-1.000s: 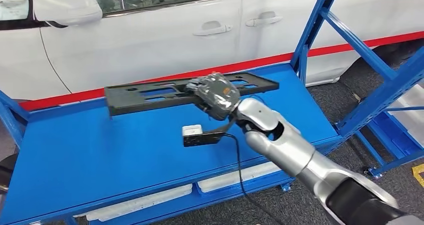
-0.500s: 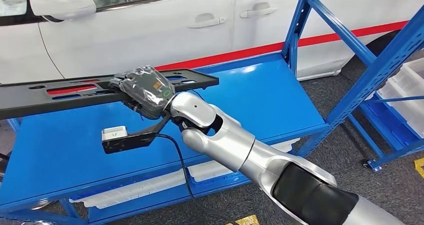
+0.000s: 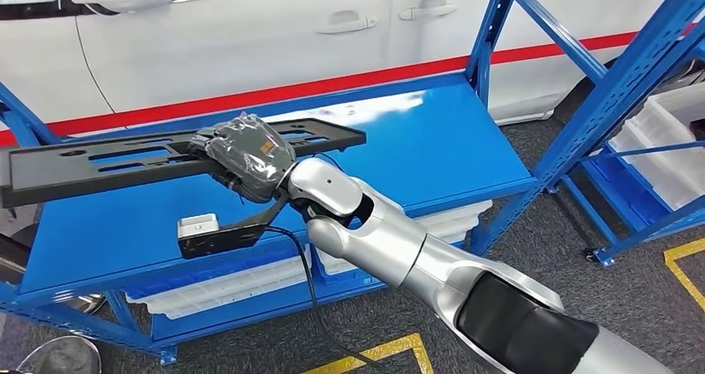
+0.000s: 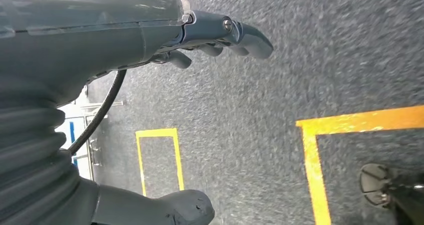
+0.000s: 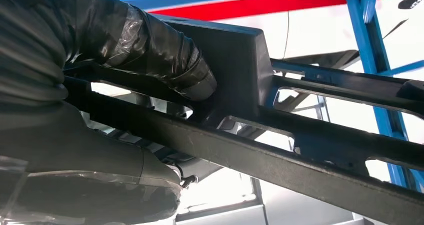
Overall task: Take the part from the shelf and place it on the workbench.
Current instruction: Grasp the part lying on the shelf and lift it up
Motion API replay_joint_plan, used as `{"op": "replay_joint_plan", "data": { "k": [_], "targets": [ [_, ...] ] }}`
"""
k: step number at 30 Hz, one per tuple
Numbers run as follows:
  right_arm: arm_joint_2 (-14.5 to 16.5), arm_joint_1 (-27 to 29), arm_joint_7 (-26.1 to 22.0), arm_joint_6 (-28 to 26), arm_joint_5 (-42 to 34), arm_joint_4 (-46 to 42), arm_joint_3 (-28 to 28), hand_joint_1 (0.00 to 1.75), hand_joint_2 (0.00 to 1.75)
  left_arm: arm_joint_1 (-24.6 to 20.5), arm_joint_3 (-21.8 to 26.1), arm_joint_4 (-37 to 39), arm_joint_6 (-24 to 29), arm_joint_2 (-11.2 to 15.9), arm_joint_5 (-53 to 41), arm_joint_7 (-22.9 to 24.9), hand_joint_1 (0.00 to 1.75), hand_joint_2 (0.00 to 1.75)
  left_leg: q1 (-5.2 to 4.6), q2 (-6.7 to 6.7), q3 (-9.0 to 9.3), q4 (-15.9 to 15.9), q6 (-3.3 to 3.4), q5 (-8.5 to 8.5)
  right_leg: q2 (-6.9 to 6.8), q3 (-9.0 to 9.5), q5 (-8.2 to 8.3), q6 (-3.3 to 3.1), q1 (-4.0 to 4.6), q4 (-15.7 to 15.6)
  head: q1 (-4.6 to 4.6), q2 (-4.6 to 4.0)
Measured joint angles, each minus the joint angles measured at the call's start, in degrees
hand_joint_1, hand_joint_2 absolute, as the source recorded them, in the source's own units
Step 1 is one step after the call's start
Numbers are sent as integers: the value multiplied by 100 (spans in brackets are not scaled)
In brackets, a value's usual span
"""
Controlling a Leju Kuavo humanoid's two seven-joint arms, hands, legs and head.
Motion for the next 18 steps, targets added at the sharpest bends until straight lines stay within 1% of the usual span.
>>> {"op": "replay_joint_plan", "data": {
  "k": [1,2,3,4,5,6,7,8,9,10,11,12,13,14,15,16,17,18],
  "targets": [
    [-1,1,-1,-1,0,-13,0,175,175,0,7,0,-1,-8,0,4,0,175,-6,-2,-55,31,-21,39,-3,278,2,-33,16,-400,-1,1],
    [-1,1,-2,-1,0,-25,0,175,175,0,14,0,-1,-16,1,10,0,175,-8,-1,-88,48,-46,82,-3,471,-26,-65,36,-705,-1,1],
    [-3,0,-3,-2,0,-38,1,175,175,0,24,0,-2,-22,1,20,0,175,-5,-1,-108,48,-77,130,-3,560,-66,-93,56,-875,-1,1],
    [-6,1,-4,-3,0,-47,1,175,175,2,36,0,-2,-23,1,31,0,175,0,-1,-115,34,-110,183,-3,557,-41,-119,63,-927,-1,1],
    [-11,1,-4,-3,0,-49,2,175,175,5,50,0,-2,-23,1,40,0,175,9,-2,-125,22,-144,211,-10,526,18,-155,54,-947,1,1],
    [-14,1,-4,-3,0,-51,3,175,175,10,63,0,-1,-22,1,48,0,175,18,-9,-155,51,-180,154,-20,490,82,-199,41,-967,0,1],
    [-16,3,-4,-3,0,-54,4,175,175,15,73,0,-1,-22,1,51,0,175,25,-15,-209,168,-218,-15,-31,437,157,-242,24,-989,1,0],
    [-16,5,-4,-2,-1,-55,5,175,175,20,80,0,0,-21,2,55,0,175,40,-21,-288,399,-256,-282,-42,366,236,-275,9,-1004,-1,0],
    [-17,8,-3,-1,-1,-57,8,175,175,23,84,0,1,-22,2,58,0,175,54,-25,-381,733,-294,-595,-43,280,309,-294,10,-1003,-1,0],
    [-19,13,-3,-1,-2,-58,11,175,175,23,85,0,1,-22,2,61,0,175,71,-25,-462,1108,-327,-849,-43,185,382,-298,11,-998,-1,0],
    [-23,24,-3,0,-3,-59,16,175,175,21,86,0,1,-23,2,63,0,175,87,-25,-500,1432,-354,-977,-44,88,453,-291,12,-989,-1,0],
    [-29,37,-3,-1,-5,-59,22,175,175,18,89,0,1,-22,2,64,0,175,100,-24,-468,1622,-375,-962,-45,-13,522,-278,11,-975,-1,0],
    [-35,49,-3,-1,-8,-60,28,175,175,16,90,0,1,-21,2,65,0,175,111,-24,-344,1628,-387,-833,-46,-115,585,-260,6,-955,-2,0],
    [-42,57,-3,-2,-11,-61,32,175,175,13,92,0,1,-19,2,66,0,175,120,-24,-117,1438,-391,-675,-47,-213,645,-238,-1,-928,-2,0],
    [-47,62,-2,-3,-13,-67,34,175,175,8,94,0,1,-18,2,65,0,175,125,-27,187,1079,-385,-612,-47,-300,698,-211,-7,-898,-2,0],
    [-53,63,-2,-3,-13,-78,33,175,175,3,95,0,1,-17,1,63,0,175,115,-34,507,639,-364,-644,-46,-368,748,-180,-9,-869,-2,0],
    [-58,65,-1,-4,-13,-90,32,175,175,0,96,0,0,-17,1,60,0,175,100,-45,736,296,-329,-717,-47,-405,798,-145,-8,-861,-1,0],
    [-63,67,-1,-5,-14,-102,31,175,175,-3,97,0,1,-17,0,56,0,175,82,-56,866,66,-288,-802,-49,-422,850,-109,-9,-864,-1,0]
  ]
}}
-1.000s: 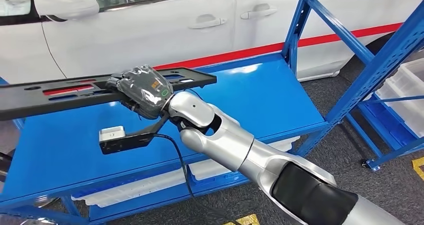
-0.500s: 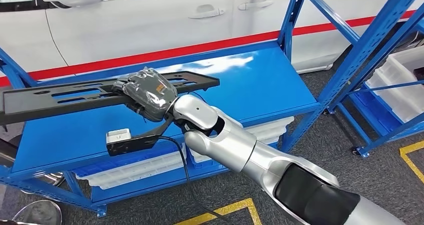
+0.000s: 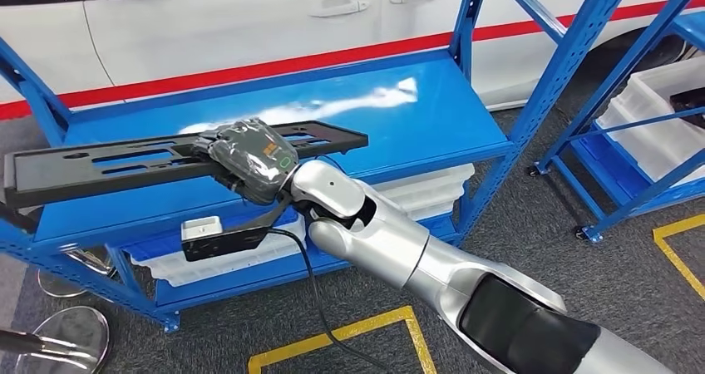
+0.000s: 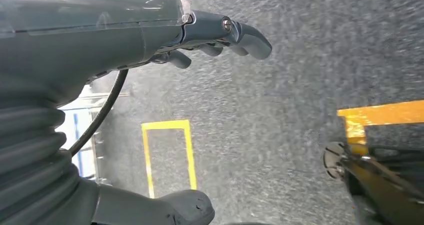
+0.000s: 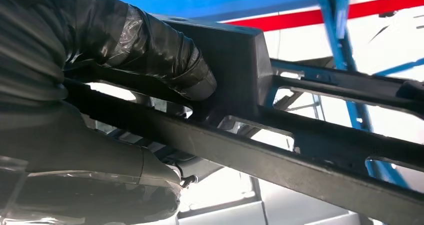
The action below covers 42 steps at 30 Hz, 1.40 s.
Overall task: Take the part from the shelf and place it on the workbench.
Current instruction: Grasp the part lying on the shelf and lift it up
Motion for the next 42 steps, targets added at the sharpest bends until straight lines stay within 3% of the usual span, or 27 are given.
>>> {"op": "replay_joint_plan", "data": {
  "k": [3,4,7,8,9,10,12,14,16,18,19,20,22,23,24,25,27,29,31,33,34,35,36,38,39,41,42],
  "targets": [
    [-40,13,2,-4,-2,-25,-1,175,175,0,9,0,1,-8,-4,-7,0,175,-11,5,-45,-115,153,114,8,-29,75,108,-10,-27,1,0],
    [-76,21,2,-5,-7,-44,-3,175,175,-2,10,0,3,-13,-10,-8,0,175,-3,22,-96,-130,215,191,17,-79,-68,133,-13,64,1,0],
    [-359,107,-21,4,-165,-263,-47,175,175,-1,13,0,68,-30,-55,-10,0,175,-10,50,-349,-137,330,431,35,-343,-940,177,-23,972,2,0],
    [-508,163,-46,20,-255,-393,-77,175,175,5,14,0,98,-37,-71,-11,0,175,-20,47,-454,-130,338,508,36,-399,-1109,191,-24,1332,2,0],
    [-672,225,-78,42,-340,-533,-110,175,175,11,14,0,120,-47,-88,-14,0,175,-31,45,-557,-120,340,580,36,-394,-1128,199,-24,1571,1,0],
    [-830,288,-114,67,-410,-668,-146,175,175,15,15,0,133,-56,-105,-22,0,175,-41,43,-659,-107,338,648,36,-309,-1031,197,-22,1647,1,0],
    [-1143,394,-170,110,-504,-899,-237,175,175,17,15,0,137,-74,-148,-43,0,175,-62,33,-837,-73,322,769,36,158,-770,142,-3,1204,1,0],
    [-1402,481,-215,131,-551,-1122,-352,175,175,18,15,0,127,-96,-184,-56,0,175,-94,34,-962,-39,286,875,24,788,-815,66,34,368,0,0],
    [-1594,566,-252,138,-574,-1319,-460,175,175,15,15,0,113,-109,-216,-58,0,175,-106,53,-1009,-55,239,989,10,1060,-912,31,69,-99,-1,1],
    [-1751,656,-274,147,-586,-1445,-528,175,175,15,14,0,104,-102,-237,-56,0,175,-102,59,-1042,-75,180,1038,-12,993,-803,-21,50,-158,0,1],
    [-1809,696,-278,151,-589,-1484,-545,175,175,16,13,0,102,-98,-243,-54,0,175,-99,55,-1082,-15,152,939,-27,944,-736,-68,32,-172,-1,1],
    [-1853,740,-282,155,-587,-1520,-556,175,175,21,13,0,100,-95,-243,-49,0,175,-91,49,-1151,159,122,713,-39,876,-657,-112,12,-189,-1,0],
    [-1906,829,-289,149,-572,-1593,-565,175,175,24,14,0,98,-88,-242,-31,0,175,-54,45,-1325,841,69,90,-40,697,-502,-156,6,-189,-2,0],
    [-1928,879,-293,143,-558,-1628,-568,175,175,23,14,0,96,-86,-241,-21,0,175,-38,45,-1391,1235,42,-132,-36,596,-422,-153,6,-184,-2,0],
    [-1950,929,-296,135,-538,-1658,-570,175,175,19,15,0,93,-85,-240,-13,0,175,-26,45,-1398,1533,20,-194,-36,497,-347,-143,6,-176,-2,0],
    [-1971,978,-296,129,-519,-1681,-571,175,175,13,15,0,90,-83,-239,-5,0,175,-17,45,-1324,1663,7,-108,-40,397,-276,-129,6,-164,-2,0],
    [-2011,1060,-295,114,-478,-1732,-571,175,175,3,15,0,87,-75,-239,5,0,175,-6,45,-881,1352,13,201,-46,206,-144,-94,5,-125,-2,0],
    [-2048,1114,-294,93,-445,-1805,-588,175,175,-5,15,0,87,-63,-244,11,0,175,-23,43,-150,459,63,128,-47,76,-38,-44,15,-74,-1,0],
    [-2090,1155,-294,61,-423,-1869,-627,175,175,-13,15,0,87,-56,-256,6,0,175,-59,39,249,-137,116,-81,-60,46,69,24,11,-73,0,0],
    [-2155,1197,-295,36,-419,-1906,-669,175,175,-14,13,0,88,-58,-284,-12,0,175,-65,44,207,-220,179,-9,-65,41,163,98,-7,-109,0,0],
    [-2193,1224,-295,30,-417,-1926,-691,175,175,-16,12,0,90,-60,-300,-28,0,175,-57,54,156,-241,226,65,-47,5,83,132,-16,-68,0,0],
    [-2240,1255,-296,28,-416,-1947,-717,175,175,-17,11,0,95,-60,-315,-43,0,175,-45,66,97,-262,274,151,-28,-51,-100,159,-21,51,1,0],
    [-2289,1289,-299,27,-415,-1972,-751,175,175,-19,11,0,103,-60,-331,-63,0,175,-36,78,16,-272,311,239,-10,-134,-402,182,-30,305,1,0],
    [-2377,1361,-311,27,-415,-2031,-831,175,175,-20,11,0,119,-56,-360,-109,0,175,-50,82,-191,-259,347,404,2,-304,-972,225,-34,1046,1,0],
    [-2419,1401,-319,27,-415,-2060,-872,175,175,-19,11,0,123,-55,-374,-132,0,175,-55,80,-313,-242,346,485,2,-342,-1079,242,-34,1382,1,0],
    [-2487,1471,-332,28,-415,-2114,-941,175,175,-17,11,0,125,-54,-393,-160,0,175,-58,77,-544,-187,328,618,3,-186,-885,254,-36,1560,1,0],
    [-2510,1496,-337,29,-415,-2140,-966,175,175,-17,10,0,125,-54,-401,-165,0,175,-58,77,-652,-148,310,673,3,46,-736,250,-40,1348,1,0]
  ]
}}
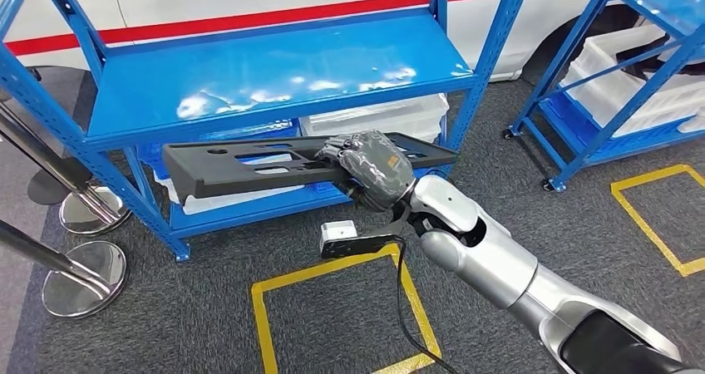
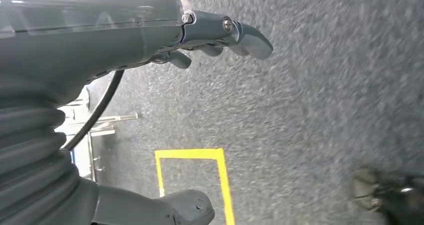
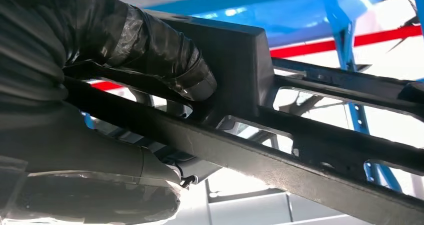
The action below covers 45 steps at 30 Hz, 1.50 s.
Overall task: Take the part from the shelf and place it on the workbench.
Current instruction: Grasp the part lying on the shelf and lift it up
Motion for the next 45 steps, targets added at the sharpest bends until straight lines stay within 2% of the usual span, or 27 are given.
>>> {"op": "replay_joint_plan", "data": {
  "k": [2,4,6,7,8,9,11,12,13,14,16,18,19,20,22,23,24,26,27,28,29,31,33,38,41,42,45],
  "targets": [
    [-28,25,-7,-1,1,-67,-48,175,175,-3,-2,0,-1,-1,-9,-5,0,175,-12,-4,-176,88,-53,91,15,624,-11,-45,8,-801,-1,1],
    [-40,41,-10,0,7,-121,-92,175,175,-8,-3,0,-4,-1,-9,-5,0,175,-26,-7,-258,125,-115,189,35,970,-174,-129,38,-1351,-2,1],
    [-42,60,-11,5,27,-134,-108,175,175,-3,-4,0,-11,5,3,7,0,175,-24,-16,-294,112,-177,285,27,930,-118,-232,47,-1419,-2,1],
    [-35,64,-11,11,42,-133,-103,175,175,2,-4,0,-16,12,14,17,0,175,-17,-24,-335,146,-209,236,13,876,-57,-288,39,-1425,-3,1],
    [-22,68,-9,17,62,-131,-97,175,175,8,-3,0,-21,18,26,32,0,175,-9,-32,-396,263,-242,70,-2,804,20,-343,27,-1436,-2,0],
    [0,67,-8,22,82,-129,-90,175,175,13,-3,0,-27,23,36,48,0,175,3,-38,-476,488,-274,-199,-15,718,102,-387,18,-1443,-3,0],
    [55,65,-3,26,117,-122,-78,175,175,16,-1,0,-36,23,48,83,0,175,15,-41,-638,1194,-326,-798,-17,521,255,-425,31,-1434,-3,0],
    [84,65,-2,27,126,-114,-70,175,175,15,0,0,-38,22,53,100,0,175,18,-41,-672,1537,-339,-941,-17,417,333,-425,39,-1425,-3,0],
    [109,65,-2,27,132,-103,-61,175,175,12,2,0,-38,21,58,119,0,175,18,-41,-642,1757,-341,-940,-18,311,407,-422,47,-1412,-3,0],
    [131,64,-2,28,136,-92,-51,175,175,7,3,0,-37,20,64,138,0,175,16,-42,-520,1795,-329,-824,-19,207,479,-415,57,-1396,-3,0],
    [157,58,-2,28,139,-80,-40,175,175,-2,8,-1,-33,22,72,163,0,175,-1,-43,14,1294,-252,-570,-23,38,609,-402,75,-1369,-3,0],
    [174,37,3,27,138,-79,-46,175,175,-12,11,-5,-24,36,77,174,0,175,-41,-39,681,412,-156,-669,-33,-48,731,-364,90,-1361,-3,1],
    [179,21,5,26,135,-78,-50,175,175,-16,12,-7,-19,42,76,174,0,175,-63,-37,878,105,-124,-754,-43,-60,793,-334,80,-1373,-2,1],
    [184,6,8,26,127,-78,-54,175,175,-19,13,-9,-15,45,73,170,0,175,-84,-35,959,-71,-105,-792,-53,-63,860,-296,70,-1400,-3,1],
    [185,-12,9,27,108,-72,-62,175,175,-18,14,-7,-11,36,62,157,0,175,-76,-25,893,-150,-60,-650,-49,-85,919,-224,50,-1443,-2,1],
    [185,-19,11,27,98,-67,-69,175,175,-20,14,-5,-11,32,55,147,0,175,-60,-12,840,-181,-22,-555,-30,-127,793,-196,49,-1379,-1,1],
    [184,-25,12,28,90,-62,-78,175,175,-21,14,-4,-11,28,49,138,0,175,-40,0,767,-210,8,-455,-10,-190,546,-171,45,-1205,0,1],
    [179,-35,15,31,75,-52,-91,175,175,-24,15,-4,-10,26,44,119,0,175,-33,12,569,-205,38,-283,13,-353,-87,-128,20,-531,1,1],
    [177,-35,16,33,68,-45,-93,175,175,-23,16,-4,-9,26,43,114,0,175,-32,12,459,-193,30,-206,13,-409,-265,-106,7,-161,1,1],
    [174,-34,18,36,62,-37,-95,175,175,-22,16,-4,-9,26,43,111,0,175,-29,12,345,-172,19,-133,13,-415,-292,-86,-5,111,1,0],
    [173,-33,20,39,56,-30,-99,175,175,-21,17,-4,-9,25,42,109,0,175,-23,12,230,-142,3,-69,13,-338,-191,-70,-16,213,0,0],
    [171,-37,24,48,28,-25,-115,175,175,-20,18,-4,-13,16,41,91,0,175,-4,11,14,-52,-44,31,12,91,91,-46,-42,-145,0,0],
    [171,-42,23,55,4,-27,-127,175,175,-19,18,-4,-18,8,40,68,0,175,8,10,-99,13,-80,75,12,473,189,-38,-56,-600,0,0],
    [171,-45,22,58,-3,-29,-131,175,175,-21,18,-5,-20,7,40,56,0,175,7,9,-126,41,-94,86,14,619,133,-39,-61,-798,0,0],
    [166,-50,18,63,-20,-52,-147,175,175,-17,18,-5,-26,4,40,14,0,175,-9,2,-208,95,-158,164,41,876,-113,-126,-14,-1281,-3,1],
    [160,-50,15,66,-26,-58,-152,175,175,-13,18,-4,-31,3,40,-4,0,175,-9,-2,-243,100,-202,208,47,906,-138,-192,-2,-1397,-3,1],
    [119,-31,11,79,-78,-69,-178,175,175,14,21,-4,-39,-3,40,-28,0,175,32,-14,-645,1216,-357,-570,30,643,108,-394,2,-1398,-2,0]
  ]
}}
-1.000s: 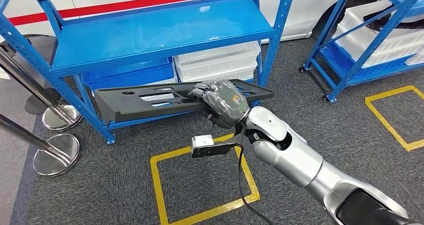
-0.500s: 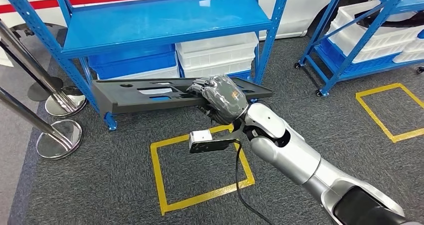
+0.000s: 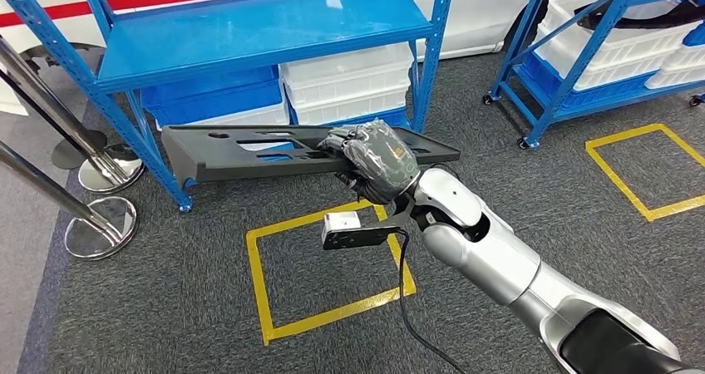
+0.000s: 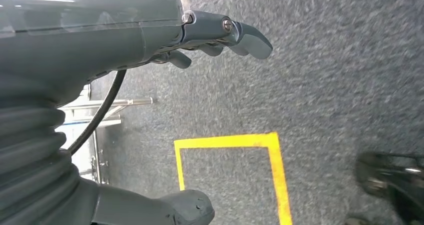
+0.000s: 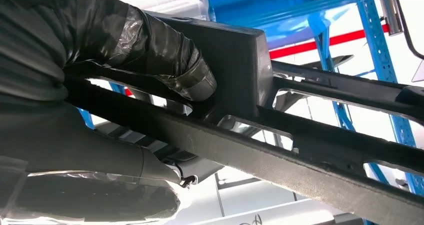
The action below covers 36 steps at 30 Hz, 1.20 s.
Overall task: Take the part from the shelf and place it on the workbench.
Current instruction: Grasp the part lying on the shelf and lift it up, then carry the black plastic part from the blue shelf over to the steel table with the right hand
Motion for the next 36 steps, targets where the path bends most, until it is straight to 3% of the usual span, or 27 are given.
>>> {"op": "replay_joint_plan", "data": {
  "k": [1,2,3,4,6,7,10,12,15,16,17,18,20,22,25,27,30,31,32,33,34,36],
  "targets": [
    [-14,11,1,10,-20,-3,-8,175,175,6,1,0,1,-3,0,-1,0,175,9,-2,-106,432,-25,-268,-3,-95,72,-28,12,11,0,0],
    [-20,21,1,23,-31,-3,-10,175,175,6,1,0,0,-5,1,-1,0,175,9,-2,-50,488,-18,-243,-1,-151,107,-25,23,21,0,0],
    [-25,28,1,36,-37,-3,-13,175,175,6,2,0,-2,-6,1,-2,0,175,7,-4,127,306,5,-136,2,-195,138,-20,36,28,0,0],
    [-27,30,1,45,-41,-4,-19,175,175,5,3,-1,-4,-5,2,-4,0,175,-4,-8,409,-79,50,4,4,-225,162,-13,48,32,0,0],
    [-27,26,2,50,-45,-5,-37,175,175,2,7,-1,-14,9,3,-13,0,175,-34,-13,939,-875,150,136,-2,-250,204,18,61,27,0,0],
    [-28,25,3,50,-45,-7,-44,175,175,2,10,-1,-21,15,3,-18,0,175,-57,-15,1078,-1098,185,157,-8,-252,224,44,54,18,0,0],
    [-28,37,4,50,-40,-8,-49,175,175,8,30,-1,-38,16,5,-31,0,175,-76,-8,1131,-1267,233,225,-15,-257,271,144,29,-6,0,0],
    [-29,38,7,50,-30,-10,-49,175,175,3,39,-1,-48,7,5,-34,0,175,-38,6,1149,-1383,280,307,-3,-340,133,198,32,156,2,0],
    [-30,53,11,51,-24,-7,-49,175,175,0,43,-2,-53,1,7,-50,0,175,-23,17,1113,-1420,313,360,9,-770,-393,260,4,1113,2,0],
    [-31,65,14,55,-24,-2,-49,175,175,2,45,-1,-53,0,10,-56,0,175,-21,16,1097,-1405,312,362,9,-890,-483,283,-14,1399,2,0],
    [-33,73,17,62,-25,3,-49,175,175,2,48,-1,-54,-2,13,-61,0,175,-14,14,1083,-1382,304,358,8,-925,-464,307,-35,1502,2,0],
    [-37,73,19,70,-27,5,-50,175,175,3,52,-1,-55,-4,16,-64,0,175,-3,12,1072,-1348,288,347,7,-853,-338,330,-59,1384,2,0],
    [-50,52,18,90,-34,6,-54,175,175,4,62,-1,-57,-12,17,-68,0,175,16,6,1038,-1243,226,291,3,-508,1,373,-101,733,2,0],
    [-68,31,15,107,-46,-4,-63,175,175,-5,78,-1,-57,-15,17,-68,0,175,4,0,958,-1102,151,232,11,-304,118,342,-100,269,0,1],
    [-94,29,14,123,-52,-14,-74,175,175,-6,92,0,-56,-14,17,-68,0,175,-4,-3,878,-1038,74,216,18,-336,99,203,-71,219,-2,0],
    [-108,20,14,125,-52,-17,-77,175,175,2,96,0,-58,-15,19,-68,0,175,13,-4,794,-854,24,69,3,-338,123,124,-76,197,-2,0],
    [-110,17,8,126,-51,-21,-78,175,175,2,97,0,-64,-17,27,-68,0,175,23,-6,355,132,-26,-451,-57,-346,142,62,-55,184,-2,0],
    [-111,21,7,128,-51,-21,-78,175,175,4,98,0,-66,-17,31,-68,0,175,23,-5,217,437,-26,-555,-85,-351,142,55,-39,187,-2,0],
    [-111,25,7,132,-51,-21,-78,175,175,7,99,0,-67,-16,36,-68,0,175,21,-5,161,568,-14,-556,-117,-353,142,50,-22,189,-2,0],
    [-112,25,7,135,-51,-22,-78,175,175,10,101,0,-68,-16,39,-68,0,175,17,-2,216,471,11,-449,-151,-350,142,48,-6,190,-2,0],
    [-112,23,7,139,-51,-26,-78,175,175,11,102,0,-68,-15,42,-68,0,175,7,16,379,162,51,-260,-190,-343,143,46,9,190,-2,0],
    [-112,10,7,149,-51,-39,-79,175,175,1,105,-1,-69,-13,49,-68,0,175,-46,180,780,-636,156,53,-274,-325,144,52,37,189,-2,0]
  ]
}}
